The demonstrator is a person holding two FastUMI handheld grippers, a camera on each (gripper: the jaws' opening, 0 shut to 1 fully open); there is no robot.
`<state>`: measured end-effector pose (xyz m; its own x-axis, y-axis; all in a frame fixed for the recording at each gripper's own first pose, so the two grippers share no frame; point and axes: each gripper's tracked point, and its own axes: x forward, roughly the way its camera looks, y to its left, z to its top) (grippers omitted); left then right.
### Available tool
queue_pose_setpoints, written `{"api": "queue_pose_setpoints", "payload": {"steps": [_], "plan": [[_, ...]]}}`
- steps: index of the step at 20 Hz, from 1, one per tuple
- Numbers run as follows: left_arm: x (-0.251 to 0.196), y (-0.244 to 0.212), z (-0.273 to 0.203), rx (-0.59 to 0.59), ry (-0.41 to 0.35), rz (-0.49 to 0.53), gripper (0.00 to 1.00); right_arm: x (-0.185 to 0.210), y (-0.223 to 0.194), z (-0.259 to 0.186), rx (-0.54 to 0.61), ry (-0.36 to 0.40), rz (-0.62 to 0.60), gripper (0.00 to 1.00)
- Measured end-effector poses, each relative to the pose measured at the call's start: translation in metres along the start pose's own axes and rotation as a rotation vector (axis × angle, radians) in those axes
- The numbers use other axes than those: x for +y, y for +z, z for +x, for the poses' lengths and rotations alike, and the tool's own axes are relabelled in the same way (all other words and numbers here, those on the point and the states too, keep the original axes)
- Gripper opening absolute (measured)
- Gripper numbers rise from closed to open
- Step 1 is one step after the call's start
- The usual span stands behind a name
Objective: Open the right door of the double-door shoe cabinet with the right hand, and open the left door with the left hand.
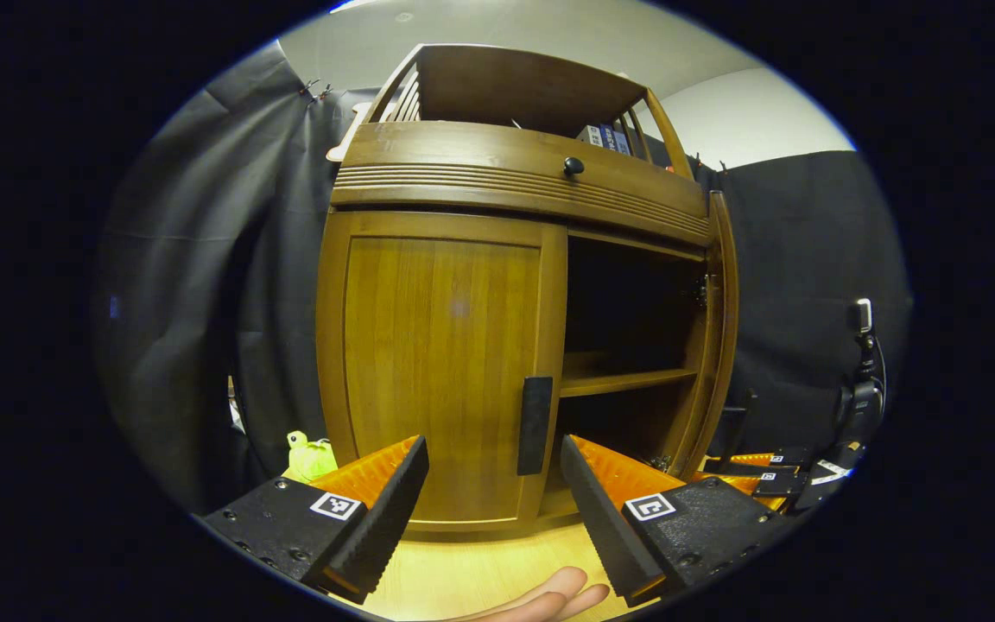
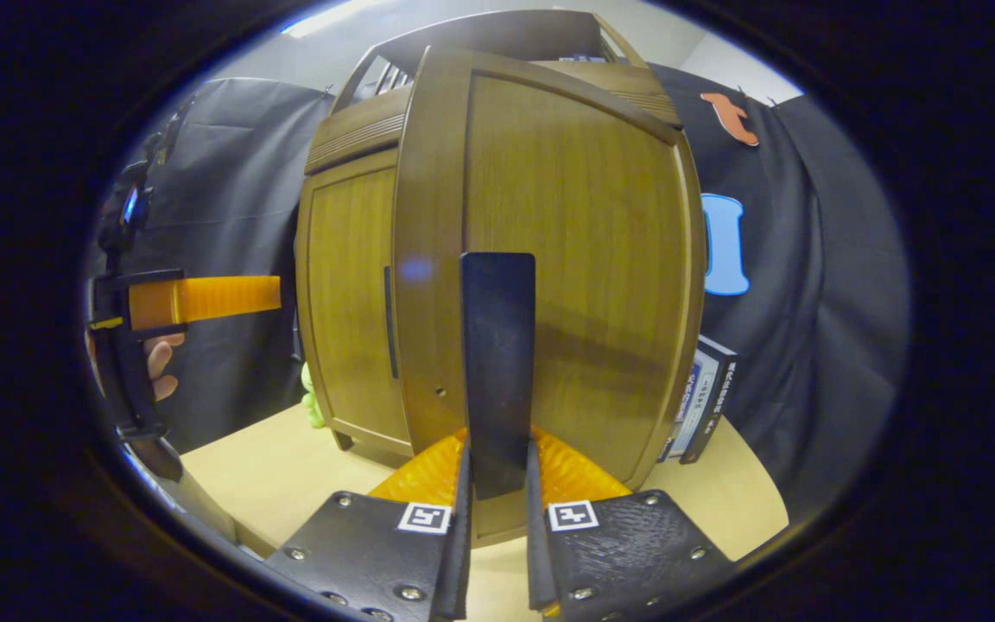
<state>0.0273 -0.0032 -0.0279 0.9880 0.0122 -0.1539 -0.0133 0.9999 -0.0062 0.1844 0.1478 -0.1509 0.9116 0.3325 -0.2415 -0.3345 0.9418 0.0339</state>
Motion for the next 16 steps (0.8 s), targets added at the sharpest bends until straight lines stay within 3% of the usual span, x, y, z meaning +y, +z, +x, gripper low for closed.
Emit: {"api": "queue_pose_setpoints", "payload": {"steps": [2, 15, 16], "plan": [[-0.0007, 0.0, -0.0004, -0.002, -0.004, 0.004, 0.92, -0.0013, 0.0006, -0.0001, -0.008, -0.007, -0.002, 0.27], [-0.0016, 0.0044, -0.002, -0.023, 0.004, 0.016, 0.95, -0.0058, 0.0063, -0.0026, -0.04, -0.07, 0.058, 0.27], [-0.0012, 0.003, -0.002, -0.022, 0.006, 0.015, 0.92, -0.0059, 0.0055, -0.0032, -0.041, -0.073, 0.062, 0.27]]}}
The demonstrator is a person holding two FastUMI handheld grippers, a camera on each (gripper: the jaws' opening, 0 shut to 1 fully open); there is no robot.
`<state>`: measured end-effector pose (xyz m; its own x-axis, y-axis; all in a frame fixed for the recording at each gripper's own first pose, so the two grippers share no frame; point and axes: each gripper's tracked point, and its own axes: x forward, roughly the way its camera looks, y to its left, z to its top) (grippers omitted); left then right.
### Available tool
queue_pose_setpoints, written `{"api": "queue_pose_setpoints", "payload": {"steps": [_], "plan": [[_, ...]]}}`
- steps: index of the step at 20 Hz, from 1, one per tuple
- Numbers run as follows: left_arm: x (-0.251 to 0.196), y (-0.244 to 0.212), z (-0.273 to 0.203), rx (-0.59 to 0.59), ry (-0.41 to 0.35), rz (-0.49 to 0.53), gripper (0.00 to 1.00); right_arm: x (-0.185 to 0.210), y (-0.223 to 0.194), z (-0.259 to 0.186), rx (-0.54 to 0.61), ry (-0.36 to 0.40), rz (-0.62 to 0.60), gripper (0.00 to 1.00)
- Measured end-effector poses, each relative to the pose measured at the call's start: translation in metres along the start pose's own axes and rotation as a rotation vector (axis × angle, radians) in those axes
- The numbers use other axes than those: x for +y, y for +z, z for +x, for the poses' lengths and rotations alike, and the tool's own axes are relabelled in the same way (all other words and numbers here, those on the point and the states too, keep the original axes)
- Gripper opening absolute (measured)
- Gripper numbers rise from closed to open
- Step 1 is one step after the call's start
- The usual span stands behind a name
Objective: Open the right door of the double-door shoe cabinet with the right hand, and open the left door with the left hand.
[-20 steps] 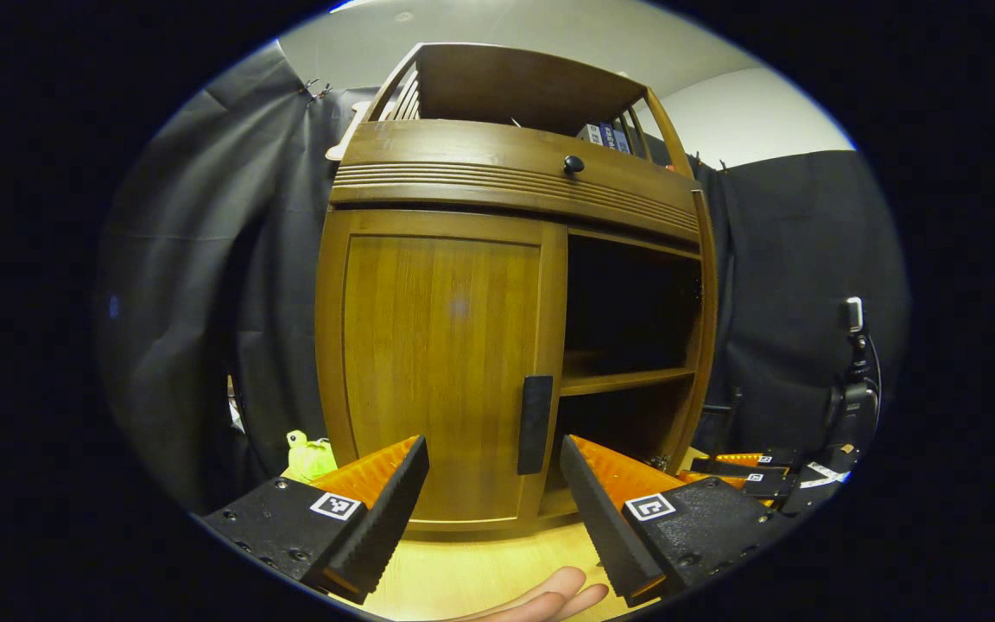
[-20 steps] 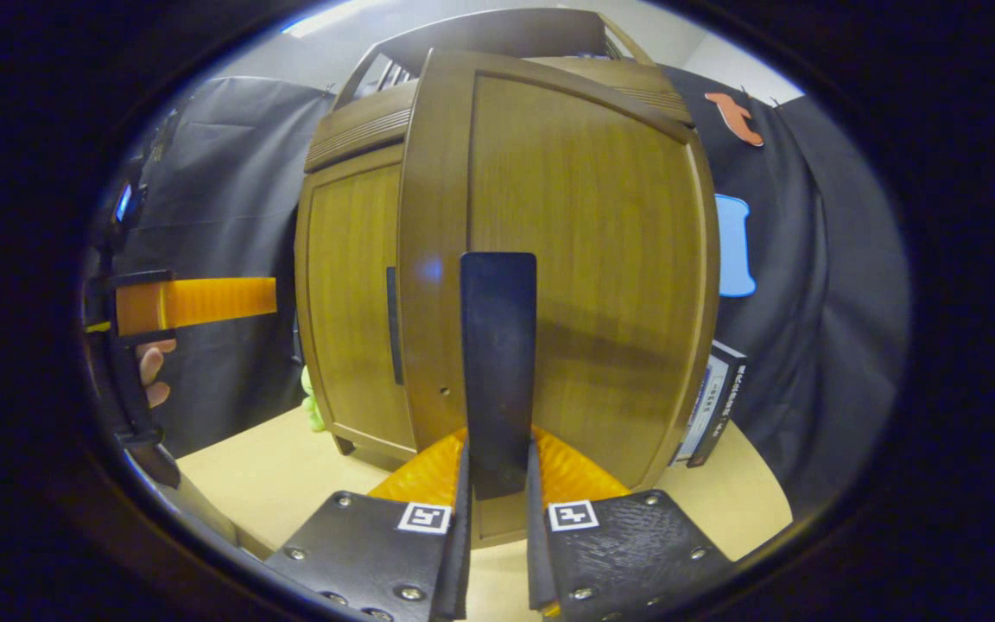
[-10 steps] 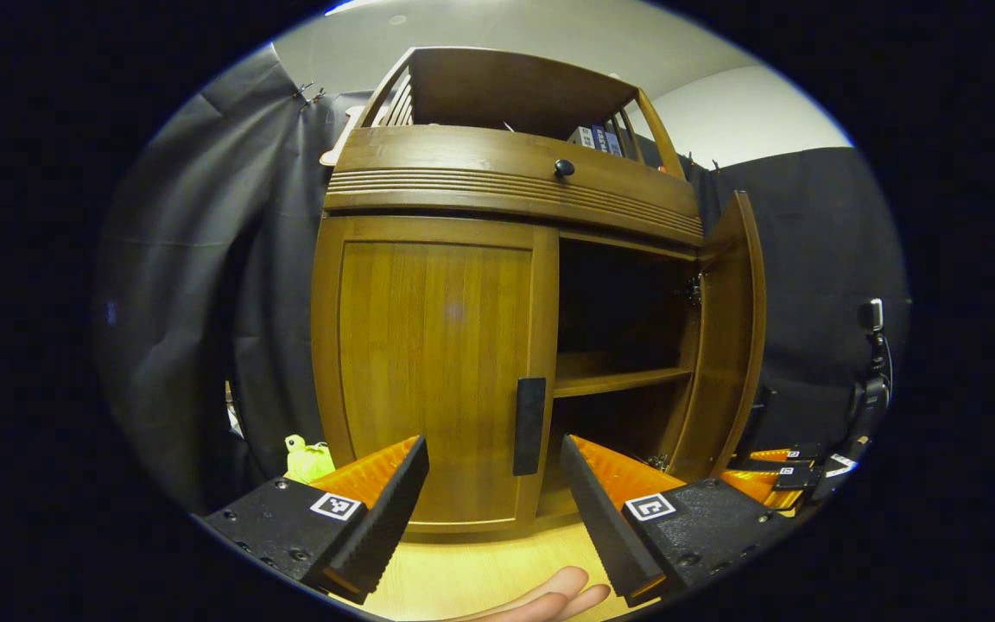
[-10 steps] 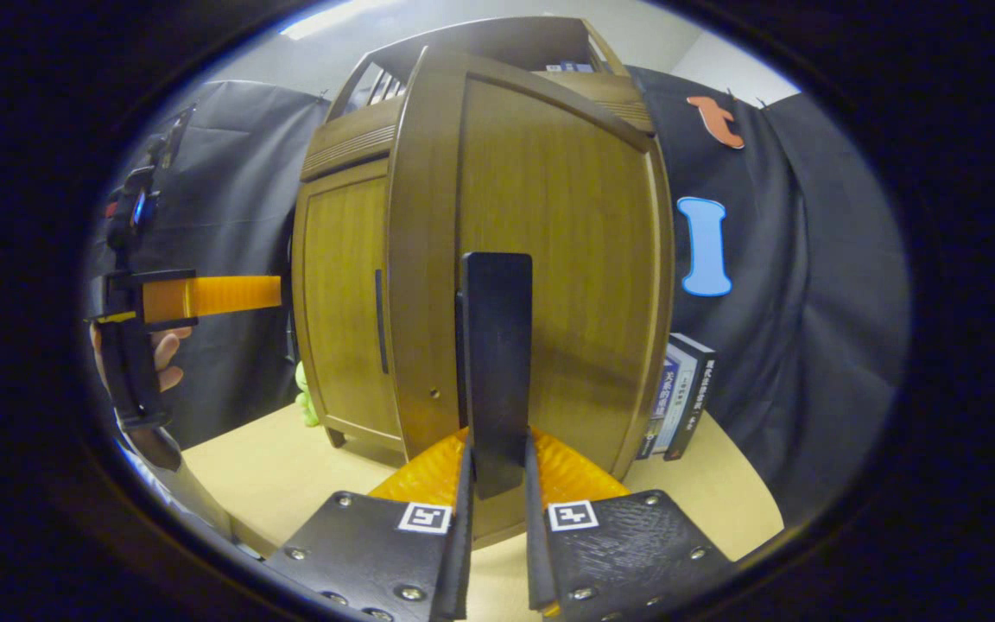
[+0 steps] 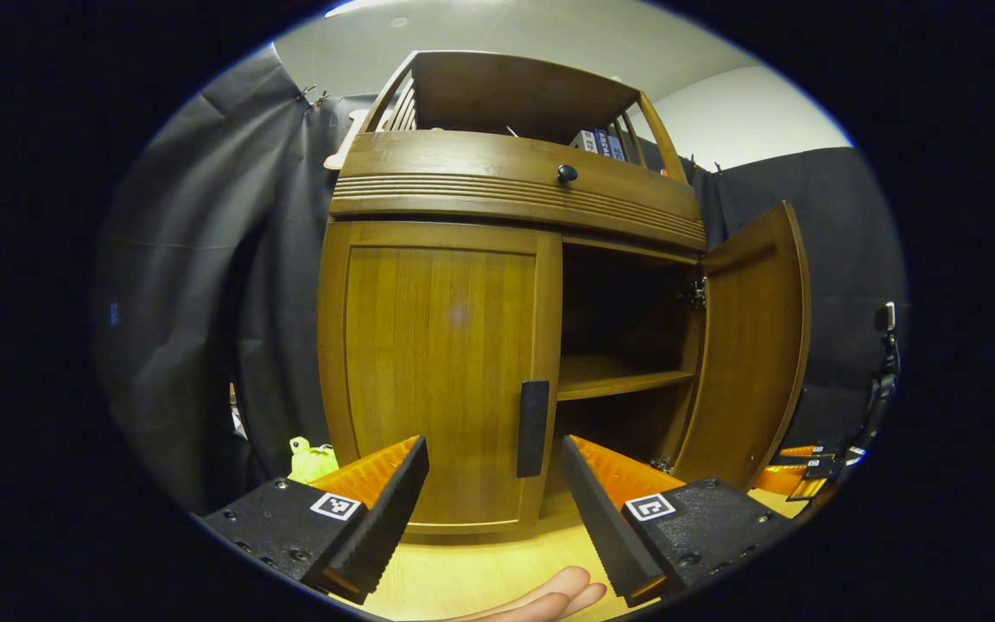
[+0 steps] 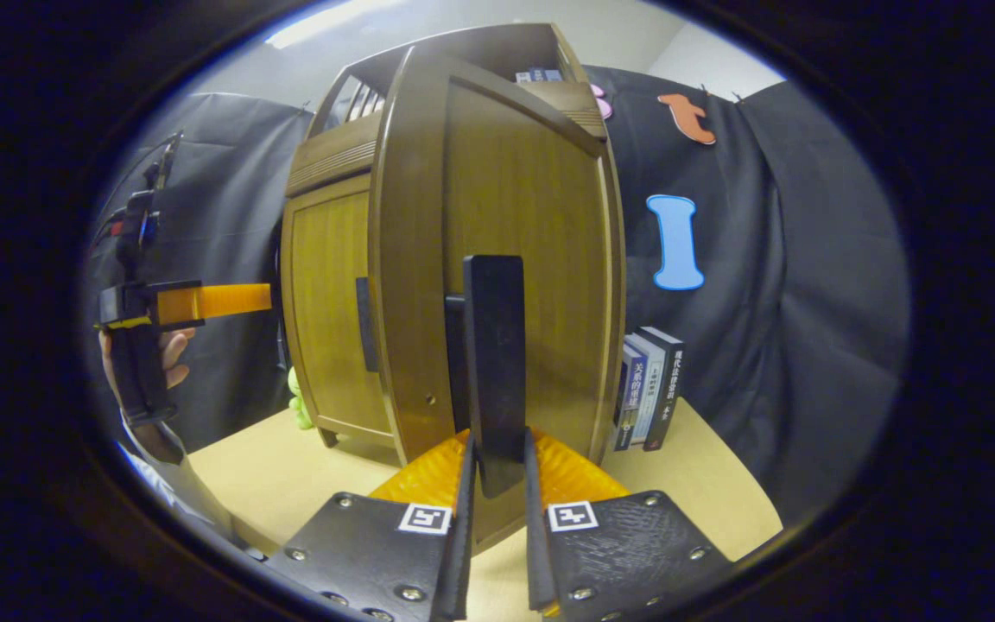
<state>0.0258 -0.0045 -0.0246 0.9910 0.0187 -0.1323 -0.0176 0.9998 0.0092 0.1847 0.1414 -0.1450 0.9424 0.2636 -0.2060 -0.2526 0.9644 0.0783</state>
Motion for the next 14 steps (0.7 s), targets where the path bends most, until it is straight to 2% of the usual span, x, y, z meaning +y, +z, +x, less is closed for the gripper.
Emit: {"api": "queue_pose_setpoints", "payload": {"steps": [1, 2, 4, 5, 8, 9, 10, 12, 13, 14], "plan": [[0.0, 0.0, 0.0, 0.003, 0.002, 0.0, 0.95, 0.0, 0.0, -0.001, 0.001, -0.005, 0.0, 0.27], [0.0, -0.001, 0.0, 0.004, 0.003, 0.001, 0.92, -0.002, 0.0, -0.001, -0.002, -0.012, 0.001, 0.27], [0.001, -0.001, 0.0, 0.002, 0.005, 0.001, 0.95, -0.004, 0.001, -0.001, -0.004, -0.03, 0.008, 0.27], [0.001, 0.0, 0.001, 0.003, 0.008, -0.001, 0.92, -0.005, 0.0, -0.001, -0.005, -0.04, 0.011, 0.27], [0.0, -0.004, 0.002, 0.012, 0.009, -0.003, 0.92, -0.011, 0.003, -0.004, -0.022, -0.088, 0.022, 0.27], [-0.001, -0.005, 0.002, 0.015, 0.007, 0.0, 0.92, -0.019, 0.007, -0.004, -0.038, -0.121, 0.01, 0.26], [-0.003, -0.005, 0.003, 0.017, 0.005, 0.005, 0.95, -0.034, 0.01, -0.003, -0.053, -0.19, -0.009, 0.26], [-0.006, -0.008, 0.004, 0.019, 0.004, 0.01, 0.92, -0.062, 0.017, -0.006, -0.054, -0.267, -0.021, 0.25], [-0.008, -0.009, 0.005, 0.022, 0.0, 0.01, 0.92, -0.08, 0.005, 0.002, -0.054, -0.306, 0.021, 0.11], [-0.01, -0.01, 0.005, 0.025, -0.004, 0.012, 0.95, -0.075, 0.014, -0.009, -0.072, -0.27, 0.09, 0.0]]}}
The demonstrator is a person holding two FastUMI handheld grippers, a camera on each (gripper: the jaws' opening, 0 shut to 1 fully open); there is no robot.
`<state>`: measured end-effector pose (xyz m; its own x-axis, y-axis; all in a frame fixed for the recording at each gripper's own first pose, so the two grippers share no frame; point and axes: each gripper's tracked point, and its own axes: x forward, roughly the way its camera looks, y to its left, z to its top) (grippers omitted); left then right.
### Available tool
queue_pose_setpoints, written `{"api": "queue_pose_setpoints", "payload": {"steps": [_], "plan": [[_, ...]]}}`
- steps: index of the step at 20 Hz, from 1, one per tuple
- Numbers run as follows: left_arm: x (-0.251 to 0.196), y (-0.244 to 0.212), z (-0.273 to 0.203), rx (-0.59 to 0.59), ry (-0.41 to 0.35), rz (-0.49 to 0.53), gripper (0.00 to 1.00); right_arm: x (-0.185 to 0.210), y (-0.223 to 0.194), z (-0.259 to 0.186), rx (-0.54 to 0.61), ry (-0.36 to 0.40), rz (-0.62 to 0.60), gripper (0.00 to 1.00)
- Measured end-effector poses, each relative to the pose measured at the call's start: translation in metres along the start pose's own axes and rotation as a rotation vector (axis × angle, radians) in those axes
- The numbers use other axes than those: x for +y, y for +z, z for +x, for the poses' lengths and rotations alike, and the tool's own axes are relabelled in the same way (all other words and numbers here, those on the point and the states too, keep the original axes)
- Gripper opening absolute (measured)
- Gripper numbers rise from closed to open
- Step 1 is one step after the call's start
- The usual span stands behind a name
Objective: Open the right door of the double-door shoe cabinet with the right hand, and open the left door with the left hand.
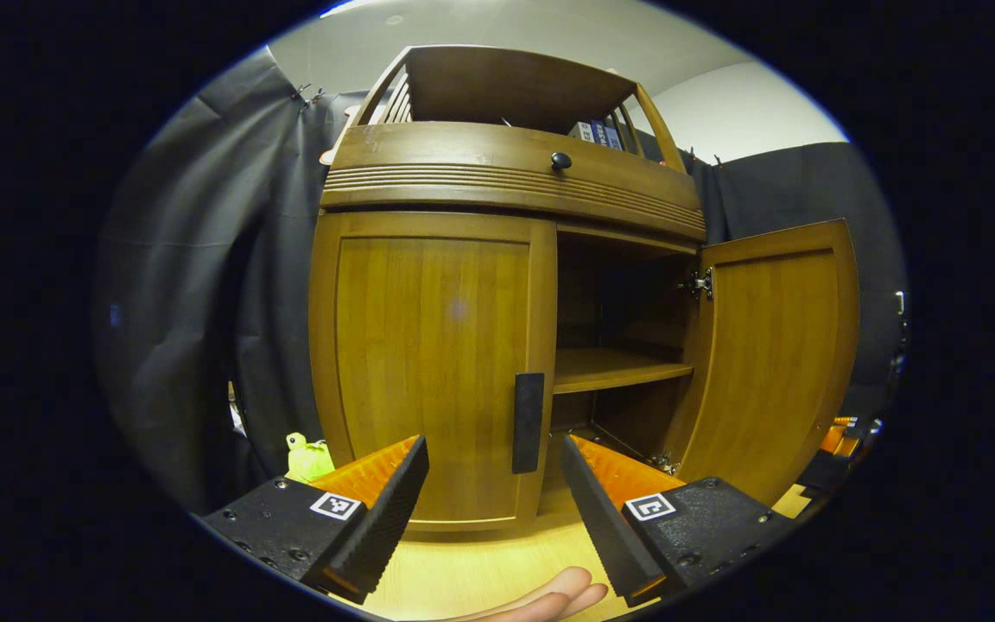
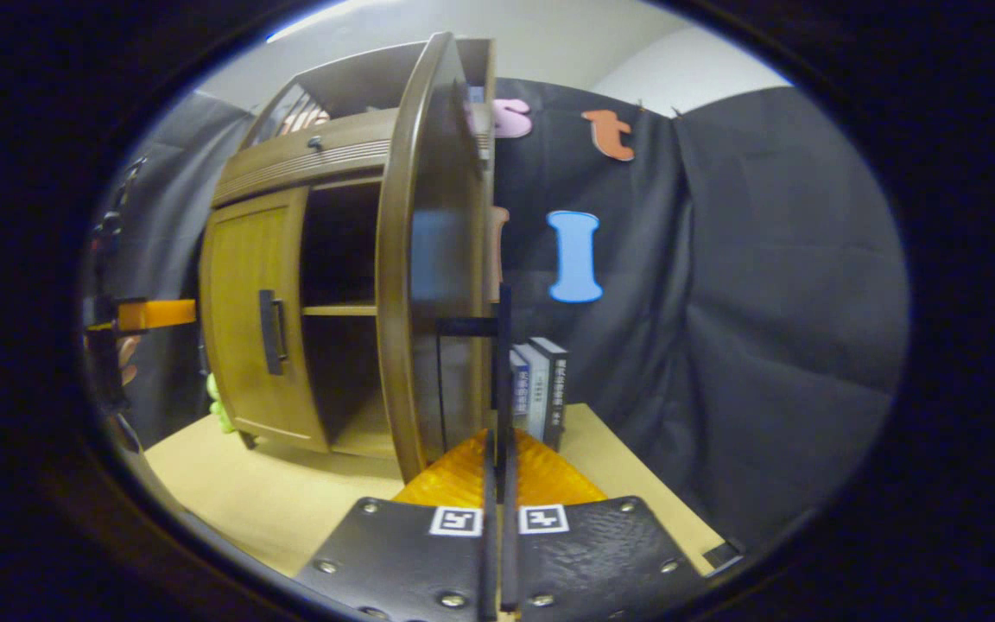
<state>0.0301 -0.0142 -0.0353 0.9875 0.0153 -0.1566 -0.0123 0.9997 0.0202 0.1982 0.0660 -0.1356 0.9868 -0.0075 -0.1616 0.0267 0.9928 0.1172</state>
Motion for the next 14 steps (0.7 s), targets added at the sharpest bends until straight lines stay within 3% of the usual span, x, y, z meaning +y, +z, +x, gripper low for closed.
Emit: {"api": "queue_pose_setpoints", "payload": {"steps": [2, 5, 7, 8, 13, 14], "plan": [[-0.001, -0.001, 0.002, 0.002, -0.001, 0.004, 0.92, -0.012, 0.001, 0.004, 0.002, 0.06, 0.093, 0.01], [-0.002, -0.004, 0.006, 0.007, 0.0, 0.001, 0.99, -0.025, 0.003, 0.004, -0.01, 0.14, 0.1, 0.01], [-0.004, -0.007, 0.009, 0.017, 0.002, 0.007, 0.95, -0.03, 0.001, 0.012, 0.002, 0.182, 0.097, 0.06], [-0.004, -0.009, 0.011, 0.022, 0.005, 0.009, 0.96, -0.037, 0.001, 0.012, -0.003, 0.188, 0.097, 0.12], [-0.007, -0.022, 0.024, 0.065, 0.009, 0.02, 0.95, -0.035, 0.003, 0.012, -0.014, 0.159, 0.012, 0.12], [-0.009, -0.025, 0.028, 0.068, 0.008, 0.02, 0.92, -0.037, 0.001, 0.013, -0.009, 0.142, -0.003, 0.12]]}}
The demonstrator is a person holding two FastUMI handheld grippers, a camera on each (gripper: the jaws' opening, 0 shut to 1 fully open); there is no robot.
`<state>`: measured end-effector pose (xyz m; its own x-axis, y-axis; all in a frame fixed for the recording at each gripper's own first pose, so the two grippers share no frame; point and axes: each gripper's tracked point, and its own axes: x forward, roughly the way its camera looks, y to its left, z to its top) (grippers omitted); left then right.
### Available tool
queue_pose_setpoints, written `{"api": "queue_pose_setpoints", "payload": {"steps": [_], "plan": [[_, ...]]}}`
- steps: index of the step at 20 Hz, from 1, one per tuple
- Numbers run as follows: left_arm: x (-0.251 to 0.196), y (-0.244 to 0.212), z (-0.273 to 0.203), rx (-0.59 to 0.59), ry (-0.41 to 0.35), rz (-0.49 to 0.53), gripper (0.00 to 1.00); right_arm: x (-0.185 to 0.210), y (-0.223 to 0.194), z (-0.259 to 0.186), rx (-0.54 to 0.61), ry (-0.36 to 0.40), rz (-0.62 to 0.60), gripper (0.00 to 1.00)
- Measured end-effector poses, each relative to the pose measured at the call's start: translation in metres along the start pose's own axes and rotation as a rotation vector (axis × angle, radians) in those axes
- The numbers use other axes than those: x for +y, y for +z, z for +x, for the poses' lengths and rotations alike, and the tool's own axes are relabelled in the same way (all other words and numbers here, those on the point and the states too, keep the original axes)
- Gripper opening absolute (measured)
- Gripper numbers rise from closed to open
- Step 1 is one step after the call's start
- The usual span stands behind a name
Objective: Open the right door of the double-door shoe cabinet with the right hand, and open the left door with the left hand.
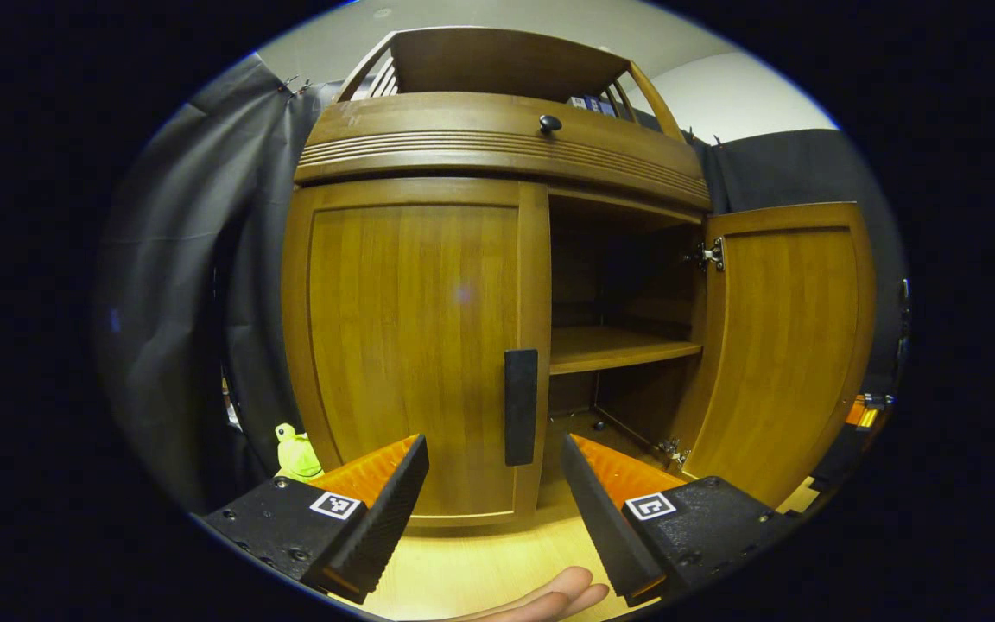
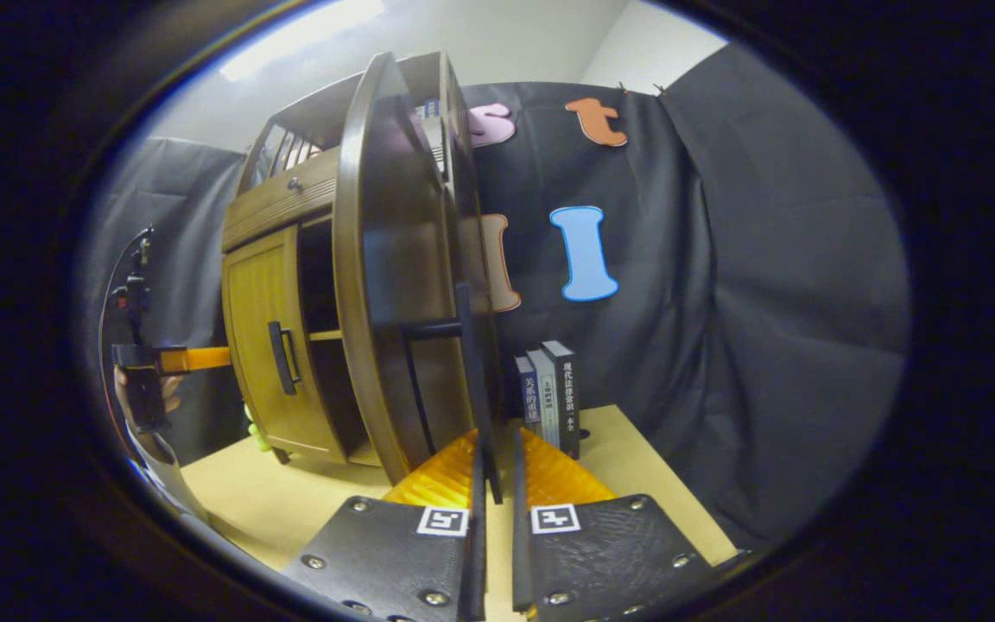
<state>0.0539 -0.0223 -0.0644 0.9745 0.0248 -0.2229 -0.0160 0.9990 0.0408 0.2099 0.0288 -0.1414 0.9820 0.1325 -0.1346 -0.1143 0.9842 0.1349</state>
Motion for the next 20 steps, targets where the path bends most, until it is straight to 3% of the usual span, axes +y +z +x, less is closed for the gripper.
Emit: {"api": "queue_pose_setpoints", "payload": {"steps": [1, 2, 4, 5, 6, 7, 8, 9, 10, 11, 13, 15, 16, 17, 19, 20], "plan": [[-0.002, -0.001, 0.005, 0.001, -0.006, -0.004, 0.95, -0.006, -0.001, 0.001, 0.003, -0.027, -0.002, 0.12], [-0.005, -0.003, 0.009, -0.002, -0.014, -0.01, 0.96, -0.006, 0.0, -0.002, 0.01, -0.049, 0.01, 0.19], [-0.011, -0.004, 0.021, -0.016, -0.026, -0.025, 0.96, -0.011, -0.002, -0.014, 0.012, -0.101, 0.011, 0.55], [-0.011, -0.006, 0.028, -0.013, -0.023, -0.026, 0.92, -0.017, 0.0, -0.019, 0.002, -0.137, 0.006, 0.62], [-0.013, -0.007, 0.034, -0.024, -0.022, -0.028, 1.0, -0.023, 0.001, -0.025, -0.007, -0.179, 0.001, 0.68], [-0.016, -0.006, 0.042, -0.041, -0.028, -0.03, 0.92, -0.024, 0.004, -0.033, -0.023, -0.201, 0.009, 0.82], [-0.022, -0.004, 0.051, -0.068, -0.04, -0.023, 0.96, -0.022, 0.008, -0.042, -0.047, -0.216, 0.021, 0.89], [-0.028, -0.004, 0.056, -0.078, -0.059, -0.019, 0.92, -0.018, 0.013, -0.051, -0.063, -0.222, 0.028, 0.94], [-0.032, 0.0, 0.06, -0.113, -0.071, -0.009, 0.96, -0.015, 0.017, -0.057, -0.084, -0.23, 0.034, 0.99], [-0.033, 0.005, 0.066, -0.152, -0.068, -0.001, 0.92, -0.013, 0.02, -0.064, -0.1, -0.239, 0.039, 1.0], [-0.029, 0.01, 0.074, -0.203, -0.03, 0.029, 0.94, 0.001, 0.026, -0.079, -0.136, -0.238, 0.044, 1.0], [-0.027, 0.005, 0.086, -0.205, -0.008, 0.068, 0.77, 0.025, 0.031, -0.093, -0.164, -0.2, 0.056, 0.96], [-0.028, -0.002, 0.094, -0.187, -0.014, 0.076, 0.69, 0.039, 0.031, -0.098, -0.174, -0.173, 0.06, 0.99], [-0.024, -0.011, 0.097, -0.146, 0.019, 0.077, 0.69, 0.052, 0.034, -0.104, -0.187, -0.147, 0.059, 0.99], [-0.022, 0.006, 0.099, -0.229, 0.043, 0.097, 0.61, 0.076, 0.04, -0.115, -0.206, -0.103, 0.024, 0.96], [-0.018, 0.013, 0.097, -0.268, 0.062, 0.125, 0.58, 0.084, 0.041, -0.119, -0.209, -0.093, 0.004, 0.99]]}}
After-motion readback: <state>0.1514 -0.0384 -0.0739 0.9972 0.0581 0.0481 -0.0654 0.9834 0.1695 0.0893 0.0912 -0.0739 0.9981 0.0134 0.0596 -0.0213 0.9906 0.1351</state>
